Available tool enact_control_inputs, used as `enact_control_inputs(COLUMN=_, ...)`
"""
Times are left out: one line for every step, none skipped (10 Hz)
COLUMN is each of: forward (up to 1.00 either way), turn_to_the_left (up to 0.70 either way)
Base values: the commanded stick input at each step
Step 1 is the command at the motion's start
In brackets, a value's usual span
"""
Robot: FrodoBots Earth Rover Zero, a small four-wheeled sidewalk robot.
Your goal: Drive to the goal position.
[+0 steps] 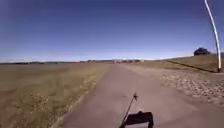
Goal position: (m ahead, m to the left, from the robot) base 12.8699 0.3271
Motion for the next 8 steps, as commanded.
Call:
enact_control_inputs(forward=1.0, turn_to_the_left=0.0)
enact_control_inputs(forward=1.0, turn_to_the_left=0.0)
enact_control_inputs(forward=1.0, turn_to_the_left=0.0)
enact_control_inputs(forward=1.0, turn_to_the_left=0.0)
enact_control_inputs(forward=1.0, turn_to_the_left=0.0)
enact_control_inputs(forward=1.0, turn_to_the_left=0.0)
enact_control_inputs(forward=1.0, turn_to_the_left=0.0)
enact_control_inputs(forward=1.0, turn_to_the_left=0.0)
